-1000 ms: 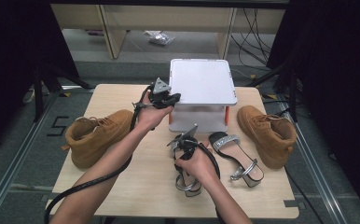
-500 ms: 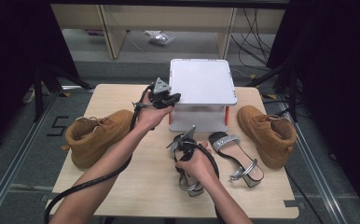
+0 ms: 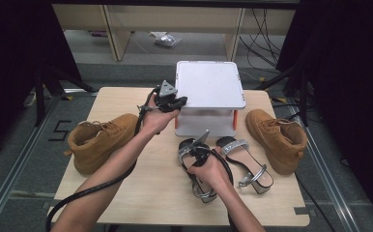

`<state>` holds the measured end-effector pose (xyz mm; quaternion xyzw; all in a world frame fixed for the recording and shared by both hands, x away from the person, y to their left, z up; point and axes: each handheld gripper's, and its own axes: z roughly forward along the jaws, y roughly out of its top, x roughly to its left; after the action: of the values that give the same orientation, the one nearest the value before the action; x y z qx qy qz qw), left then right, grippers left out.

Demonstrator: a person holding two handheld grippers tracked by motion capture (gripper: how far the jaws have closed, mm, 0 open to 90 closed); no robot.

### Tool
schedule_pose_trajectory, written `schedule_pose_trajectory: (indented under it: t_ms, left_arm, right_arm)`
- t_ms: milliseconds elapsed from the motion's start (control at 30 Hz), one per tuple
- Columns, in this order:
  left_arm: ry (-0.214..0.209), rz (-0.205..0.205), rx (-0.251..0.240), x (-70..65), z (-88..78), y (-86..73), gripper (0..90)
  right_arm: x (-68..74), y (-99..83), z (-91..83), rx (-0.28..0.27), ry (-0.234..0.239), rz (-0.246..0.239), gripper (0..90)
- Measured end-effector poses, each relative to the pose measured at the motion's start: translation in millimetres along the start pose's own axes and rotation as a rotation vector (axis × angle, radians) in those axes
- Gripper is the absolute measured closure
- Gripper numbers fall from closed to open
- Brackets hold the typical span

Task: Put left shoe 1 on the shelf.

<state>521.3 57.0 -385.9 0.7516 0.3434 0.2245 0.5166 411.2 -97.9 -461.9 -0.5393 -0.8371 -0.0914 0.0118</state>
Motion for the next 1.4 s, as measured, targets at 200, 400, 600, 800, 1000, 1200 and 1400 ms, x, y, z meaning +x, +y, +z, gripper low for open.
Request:
schedule_pose_trajectory:
  t_ms: [200,400,600,800,1000,1200,1400]
  left_arm:
    - [0.000,-0.001,-0.002,-0.4,0.2,0.1,89.5]
    - [0.001,0.007,0.004,0.0,0.0,0.5,89.5]
    - [0.001,0.007,0.006,-0.1,0.2,0.8,89.6]
    - [0.001,0.004,0.007,0.2,0.3,0.9,89.8]
    - [0.002,0.004,0.008,0.1,0.5,1.0,89.8]
    - [0.002,0.003,0.008,0.2,0.7,1.1,89.8]
    - [0.001,0.006,0.008,0.5,1.0,1.0,89.8]
  right_arm:
    - [-2.9,-3.6,-3.3,-0.018,0.009,0.022,43.7]
    - [-5.0,-2.8,-15.6,-0.056,0.011,0.034,43.7]
    - [-9.3,2.7,-25.4,-0.110,0.016,0.043,43.7]
    - [-14.6,14.3,-32.7,-0.167,0.012,0.078,43.7]
    - [-18.4,24.8,-36.8,-0.191,-0.003,0.083,43.7]
    - [-24.1,43.8,-33.0,-0.224,-0.004,0.100,43.7]
    - [-27.3,54.9,-30.3,-0.229,-0.010,0.136,43.7]
